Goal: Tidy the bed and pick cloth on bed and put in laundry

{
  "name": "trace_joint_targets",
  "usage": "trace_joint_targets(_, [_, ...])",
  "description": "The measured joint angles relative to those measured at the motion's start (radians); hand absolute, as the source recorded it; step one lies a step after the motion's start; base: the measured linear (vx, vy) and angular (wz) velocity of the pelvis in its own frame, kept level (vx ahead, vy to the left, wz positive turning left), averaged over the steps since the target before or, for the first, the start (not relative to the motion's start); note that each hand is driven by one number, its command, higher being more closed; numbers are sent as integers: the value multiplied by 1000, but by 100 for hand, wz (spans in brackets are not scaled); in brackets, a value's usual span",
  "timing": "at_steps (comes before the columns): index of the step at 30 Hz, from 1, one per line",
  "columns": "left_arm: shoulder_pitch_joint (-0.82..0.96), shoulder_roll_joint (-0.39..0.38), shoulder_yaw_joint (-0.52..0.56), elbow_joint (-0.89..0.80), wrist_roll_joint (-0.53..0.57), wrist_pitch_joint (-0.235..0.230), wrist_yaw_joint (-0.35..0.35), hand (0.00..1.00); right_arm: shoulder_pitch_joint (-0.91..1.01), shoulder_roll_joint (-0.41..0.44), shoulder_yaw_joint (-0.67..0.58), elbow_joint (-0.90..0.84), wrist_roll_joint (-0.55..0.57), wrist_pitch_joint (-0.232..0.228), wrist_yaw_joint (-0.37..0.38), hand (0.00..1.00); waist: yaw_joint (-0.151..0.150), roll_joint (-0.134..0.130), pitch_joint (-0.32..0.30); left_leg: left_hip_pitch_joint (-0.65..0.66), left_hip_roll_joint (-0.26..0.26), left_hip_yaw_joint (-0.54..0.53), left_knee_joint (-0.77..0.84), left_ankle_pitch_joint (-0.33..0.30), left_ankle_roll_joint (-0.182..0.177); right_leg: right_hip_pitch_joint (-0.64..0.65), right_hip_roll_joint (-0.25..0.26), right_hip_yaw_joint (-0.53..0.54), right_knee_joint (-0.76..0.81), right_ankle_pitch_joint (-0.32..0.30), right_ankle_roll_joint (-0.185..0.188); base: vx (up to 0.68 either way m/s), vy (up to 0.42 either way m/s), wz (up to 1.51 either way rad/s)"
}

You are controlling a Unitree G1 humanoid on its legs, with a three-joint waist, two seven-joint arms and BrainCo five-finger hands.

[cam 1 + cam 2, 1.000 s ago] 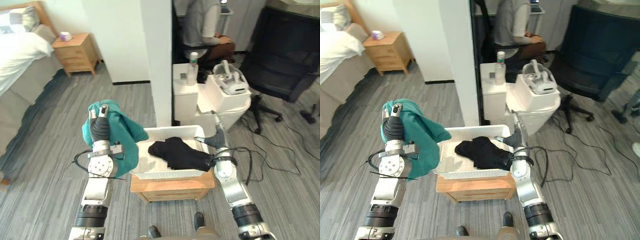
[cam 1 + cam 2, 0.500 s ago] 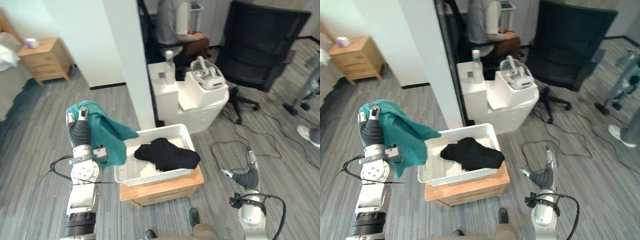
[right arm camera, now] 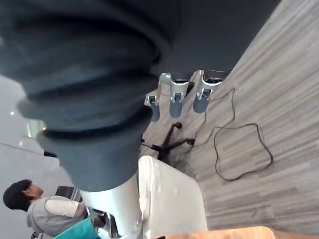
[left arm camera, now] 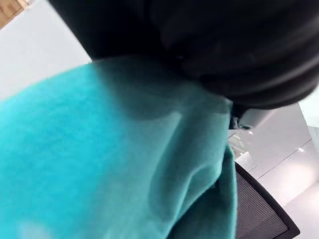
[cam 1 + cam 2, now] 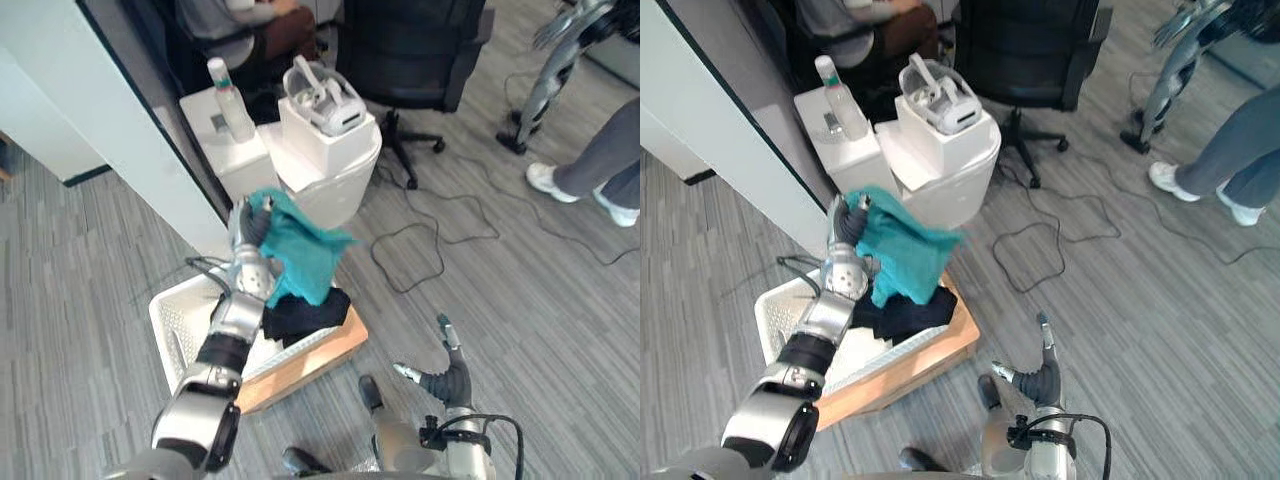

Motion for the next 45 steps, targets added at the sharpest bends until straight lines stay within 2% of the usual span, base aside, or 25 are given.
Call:
trace_joint_targets(3, [75, -32, -2, 36, -4, -7, 1, 100, 0, 6, 6, 0, 0, 0, -21, 0, 1, -1, 12, 8, 5, 22, 7, -13, -3, 0, 6, 21, 0, 3, -2, -26, -10, -19])
trace_joint_targets(11, [209, -34, 3, 55, -46, -12, -6, 100, -22, 11, 30, 32, -1, 1, -28, 0, 11, -1, 36, 14, 18, 42, 8, -14, -6, 5, 9, 7, 0, 5, -4, -32, -38, 4])
trace_joint_targets(14, [264, -50, 6, 26, -50, -13, -11, 100, -29, 12, 34, 50, -2, 2, -34, 0, 31, -1, 36, 14, 24, 44, 9, -10, -10, 7, 9, -4, 0, 5, -4, -17, -33, 10])
trace_joint_targets(15, [279, -53, 7, 11, -50, -13, -12, 0, -29, 11, 34, 56, -2, 3, -33, 0, 35, -1, 37, 14, 27, 44, 12, -10, -10, 7, 9, -6, 0, 5, -4, -6, -31, 8])
trace_joint_targets(18, [323, -60, 44, -69, -50, -11, -14, 0, -37, 12, 34, 68, -2, 8, -33, 0, 56, -6, 45, 6, 34, 41, 23, -7, -6, 7, 9, -12, 0, 5, -4, -20, -35, 7])
trace_joint_targets(20, [336, -61, 73, -128, -50, -9, -18, 0, -47, 12, 33, 74, -1, 12, -32, 0, 58, -11, 59, -1, 36, 35, 23, -10, -11, 6, 7, -25, 0, 5, -4, -37, -35, 15])
trace_joint_targets(28, [340, -77, 129, -153, -76, 4, -34, 0, -73, 15, 33, 107, 1, 17, -24, 0, 68, -11, 62, 4, 43, 38, 29, 2, -12, 7, 9, -30, 0, 5, -4, -2, -6, 2])
trace_joint_targets(30, [340, -89, 131, -174, -90, 5, -34, 0, -73, 15, 32, 117, 2, 17, -24, 0, 85, -11, 62, 6, 48, 39, 38, 2, -12, 12, 10, -34, 0, 5, -4, 0, 0, 0])
trace_joint_targets(33, [347, -106, 148, -200, -108, 1, -37, 0, -74, 15, 32, 137, 8, 21, -19, 0, 90, -11, 62, 18, 51, 30, 38, 2, -12, 29, 11, -49, 0, 5, -4, -16, -27, 10])
trace_joint_targets(36, [392, -107, 160, -245, -123, -5, -49, 0, -74, 14, 30, 138, 8, 31, -1, 0, 90, -13, 62, 34, 52, 26, 35, -1, -8, 48, 11, -57, 0, 5, -4, -33, -19, 7])
trace_joint_targets(40, [486, -122, 158, -354, -166, -9, -80, 0, -79, 13, 6, 170, 9, 36, 22, 0, 113, -14, 61, 55, 60, 27, 24, -5, -14, 75, 18, -66, 0, 4, -4, -42, -30, 7])
trace_joint_targets(45, [611, -158, 158, -476, -201, -21, -116, 0, -113, 0, -25, 256, 33, 53, 59, 0, 123, -19, 37, 69, 72, 19, 20, 15, -22, 94, 20, -114, -1, -6, -18, -20, -47, 18])
